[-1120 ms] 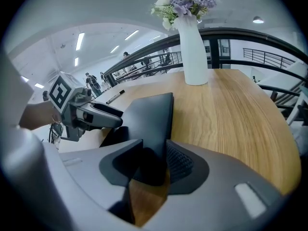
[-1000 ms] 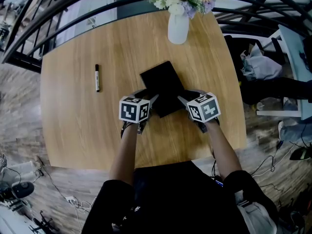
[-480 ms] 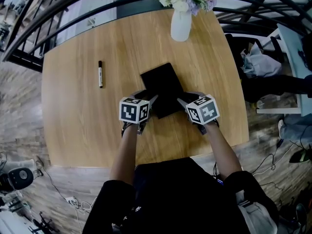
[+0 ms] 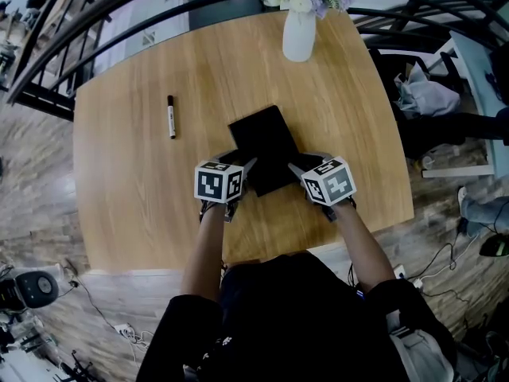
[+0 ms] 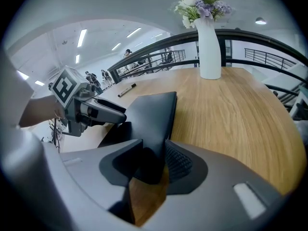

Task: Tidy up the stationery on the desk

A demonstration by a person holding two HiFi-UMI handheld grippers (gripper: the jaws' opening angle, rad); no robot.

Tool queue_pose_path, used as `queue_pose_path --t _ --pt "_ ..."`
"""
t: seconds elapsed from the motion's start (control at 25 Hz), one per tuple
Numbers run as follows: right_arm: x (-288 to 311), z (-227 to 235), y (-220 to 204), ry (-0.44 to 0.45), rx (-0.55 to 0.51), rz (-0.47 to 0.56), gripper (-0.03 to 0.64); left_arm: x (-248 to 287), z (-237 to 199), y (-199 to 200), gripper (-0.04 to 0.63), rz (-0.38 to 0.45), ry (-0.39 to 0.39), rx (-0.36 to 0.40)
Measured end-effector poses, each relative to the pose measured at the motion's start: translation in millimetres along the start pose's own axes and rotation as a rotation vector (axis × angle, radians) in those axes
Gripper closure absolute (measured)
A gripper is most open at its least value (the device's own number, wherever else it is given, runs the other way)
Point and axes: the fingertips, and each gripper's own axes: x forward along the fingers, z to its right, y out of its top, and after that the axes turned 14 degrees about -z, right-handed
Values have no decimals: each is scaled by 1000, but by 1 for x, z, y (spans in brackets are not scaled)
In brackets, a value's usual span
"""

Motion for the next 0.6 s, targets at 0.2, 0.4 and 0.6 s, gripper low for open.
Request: queue_pose_path --t 0.2,0.4,0.6 --pt "1 -14 -7 -6 9 -3 471 -6 -2 -10 379 -6 -2 4" --pt "2 -24 -13 -12 18 -9 471 -9 -4 -17 379 -15 -7 14" --pt "3 -35 -17 -17 23 -15 471 -14 -6 -24 379 -18 -12 20"
